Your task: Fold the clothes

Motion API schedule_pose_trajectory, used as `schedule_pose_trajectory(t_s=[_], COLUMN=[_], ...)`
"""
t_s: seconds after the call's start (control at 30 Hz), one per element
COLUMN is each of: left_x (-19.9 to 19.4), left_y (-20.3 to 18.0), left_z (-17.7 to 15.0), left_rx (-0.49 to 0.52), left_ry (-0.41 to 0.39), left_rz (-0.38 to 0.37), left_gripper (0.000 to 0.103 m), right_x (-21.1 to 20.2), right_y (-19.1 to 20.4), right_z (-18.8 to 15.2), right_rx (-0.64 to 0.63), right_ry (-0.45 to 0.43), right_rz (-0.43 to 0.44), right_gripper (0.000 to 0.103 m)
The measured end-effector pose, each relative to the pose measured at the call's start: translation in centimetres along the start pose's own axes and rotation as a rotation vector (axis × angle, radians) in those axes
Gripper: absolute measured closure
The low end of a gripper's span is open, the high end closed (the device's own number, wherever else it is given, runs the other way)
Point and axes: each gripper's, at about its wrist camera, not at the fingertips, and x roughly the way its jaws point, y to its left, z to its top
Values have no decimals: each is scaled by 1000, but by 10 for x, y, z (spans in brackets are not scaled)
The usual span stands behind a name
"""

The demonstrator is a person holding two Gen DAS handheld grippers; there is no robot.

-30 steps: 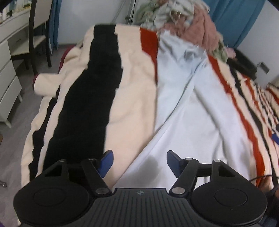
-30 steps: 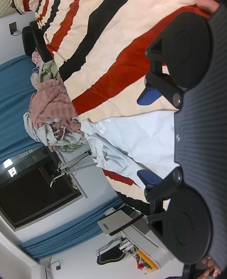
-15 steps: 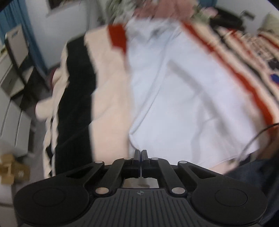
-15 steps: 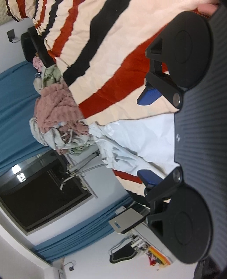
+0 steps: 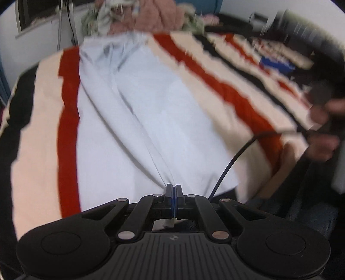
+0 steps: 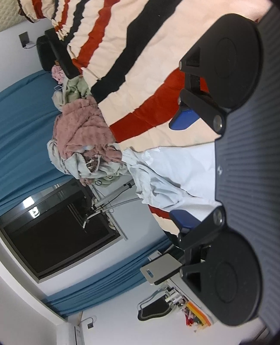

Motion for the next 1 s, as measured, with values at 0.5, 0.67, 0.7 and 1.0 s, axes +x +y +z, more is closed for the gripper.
schedule_pose_trajectory(t_s=[0.5,0.67,0.7,1.0], left_x=[-14,-10,-7,35], left_y=[47,73,80,122], left_z=[70,103,104,81], left_rx=[-160,-254,-277,-366], left_ry=[-252,-385,-401,-512], left_rz=[57,122,121,312], left_gripper=[21,14,13,13], right_x=[26,53,63,242], right_y=[12,23,29,87], right_z=[0,15,20,35], right_rx=[-44,-69,-85,-230], right_ry=[56,85,91,204], right_rz=[36,53,60,43], right_gripper=[21,28,28,37])
